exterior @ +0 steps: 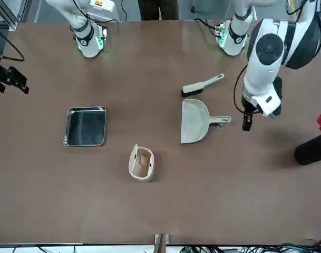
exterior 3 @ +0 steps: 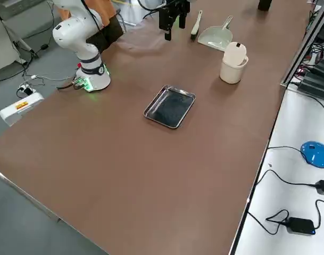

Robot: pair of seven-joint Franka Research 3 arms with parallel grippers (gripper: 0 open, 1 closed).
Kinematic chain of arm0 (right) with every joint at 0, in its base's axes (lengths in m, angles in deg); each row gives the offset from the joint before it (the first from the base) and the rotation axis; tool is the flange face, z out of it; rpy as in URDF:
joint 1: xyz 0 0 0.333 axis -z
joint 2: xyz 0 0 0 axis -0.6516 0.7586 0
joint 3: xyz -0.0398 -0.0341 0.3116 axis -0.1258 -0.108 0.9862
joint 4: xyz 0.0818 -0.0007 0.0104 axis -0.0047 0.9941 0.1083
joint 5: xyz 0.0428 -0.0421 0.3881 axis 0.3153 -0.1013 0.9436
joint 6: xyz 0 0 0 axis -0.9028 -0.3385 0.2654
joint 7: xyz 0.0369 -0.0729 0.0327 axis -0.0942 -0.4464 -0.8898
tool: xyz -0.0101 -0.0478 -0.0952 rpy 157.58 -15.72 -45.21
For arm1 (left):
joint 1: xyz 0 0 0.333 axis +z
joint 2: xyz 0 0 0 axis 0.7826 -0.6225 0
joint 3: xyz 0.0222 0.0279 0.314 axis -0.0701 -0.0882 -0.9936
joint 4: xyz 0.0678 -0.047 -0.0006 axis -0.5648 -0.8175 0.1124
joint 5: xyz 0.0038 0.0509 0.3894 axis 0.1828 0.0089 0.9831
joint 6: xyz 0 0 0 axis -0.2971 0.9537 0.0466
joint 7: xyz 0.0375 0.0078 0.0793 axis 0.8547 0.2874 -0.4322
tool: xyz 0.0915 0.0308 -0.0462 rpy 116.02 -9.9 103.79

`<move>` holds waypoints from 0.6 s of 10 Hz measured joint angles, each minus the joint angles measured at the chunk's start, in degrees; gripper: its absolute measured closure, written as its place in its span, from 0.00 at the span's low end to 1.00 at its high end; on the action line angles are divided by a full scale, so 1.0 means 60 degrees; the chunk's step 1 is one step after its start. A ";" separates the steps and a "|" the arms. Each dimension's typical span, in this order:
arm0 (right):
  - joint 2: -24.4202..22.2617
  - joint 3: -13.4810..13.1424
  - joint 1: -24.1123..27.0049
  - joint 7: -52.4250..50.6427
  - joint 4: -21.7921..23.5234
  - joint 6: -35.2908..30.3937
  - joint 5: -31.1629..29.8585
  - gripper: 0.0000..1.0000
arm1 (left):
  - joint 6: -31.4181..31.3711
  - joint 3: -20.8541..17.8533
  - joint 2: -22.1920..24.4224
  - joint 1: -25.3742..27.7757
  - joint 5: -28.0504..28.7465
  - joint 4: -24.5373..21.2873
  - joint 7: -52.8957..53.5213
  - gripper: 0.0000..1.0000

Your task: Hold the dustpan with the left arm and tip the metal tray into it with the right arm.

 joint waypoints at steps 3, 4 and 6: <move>0.0000 0.0055 -0.0003 0.0000 0.0000 0.0109 0.0096 0.00 | 0.0019 -0.0031 0.0063 0.0417 -0.1017 0.0572 0.3433 0.00; 0.0000 0.0057 -0.0004 0.0001 0.0001 0.0110 0.0255 0.00 | 0.0133 -0.0054 0.0166 0.0498 -0.1270 0.0696 0.4437 0.00; 0.0000 0.0057 -0.0004 0.0001 0.0011 0.0109 0.0431 0.00 | 0.1144 -0.0062 0.0294 0.0626 -0.1774 0.1270 0.6603 0.00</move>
